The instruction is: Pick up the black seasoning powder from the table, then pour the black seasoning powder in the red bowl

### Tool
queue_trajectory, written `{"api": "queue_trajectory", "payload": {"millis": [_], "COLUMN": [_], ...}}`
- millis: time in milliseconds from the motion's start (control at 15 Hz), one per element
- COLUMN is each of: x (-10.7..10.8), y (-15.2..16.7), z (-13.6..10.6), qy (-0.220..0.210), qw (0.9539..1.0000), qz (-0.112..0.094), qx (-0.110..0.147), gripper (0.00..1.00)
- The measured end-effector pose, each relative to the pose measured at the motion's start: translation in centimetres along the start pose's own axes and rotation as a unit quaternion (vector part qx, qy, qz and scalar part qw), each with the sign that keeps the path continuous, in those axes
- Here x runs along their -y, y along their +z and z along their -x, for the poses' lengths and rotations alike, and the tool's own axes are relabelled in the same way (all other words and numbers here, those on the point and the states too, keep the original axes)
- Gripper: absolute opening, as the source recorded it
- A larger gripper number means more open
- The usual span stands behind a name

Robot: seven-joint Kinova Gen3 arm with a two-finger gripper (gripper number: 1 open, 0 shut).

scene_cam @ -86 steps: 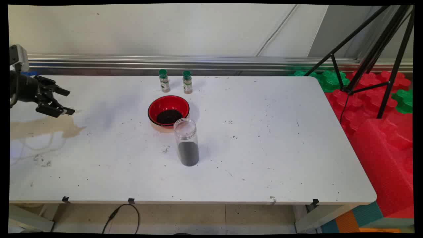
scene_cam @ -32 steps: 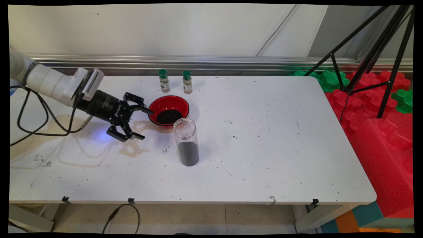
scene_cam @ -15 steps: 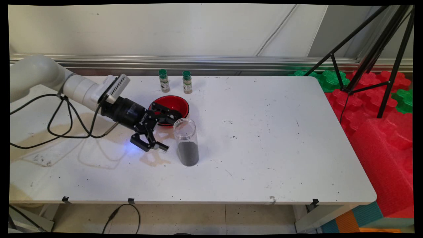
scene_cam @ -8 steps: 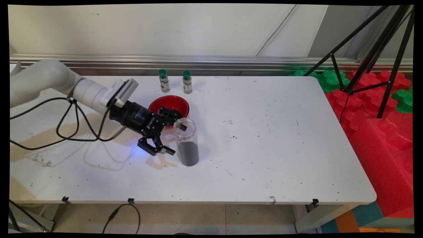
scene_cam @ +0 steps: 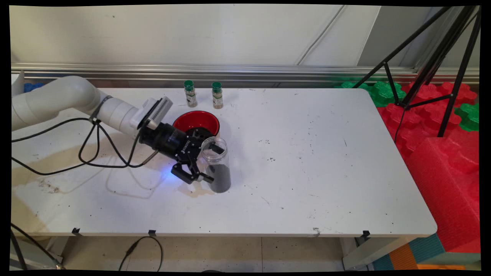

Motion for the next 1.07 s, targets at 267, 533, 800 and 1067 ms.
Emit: {"api": "queue_trajectory", "payload": {"millis": [267,533,800,1067], "x": [0.3,0.7,1.0,1.3], "y": [0.9,1.8,2.4,2.9], "z": [0.3,0.5,0.6,0.8], "qy": [-0.004,-0.012,-0.018,-0.02], "qw": [1.0,0.9999,0.9997,0.9995], "qz": [-0.004,-0.01,-0.014,-0.019], "qx": [0.0,-0.002,-0.007,-0.012], "gripper": [1.0,1.0,0.0,0.0]}}
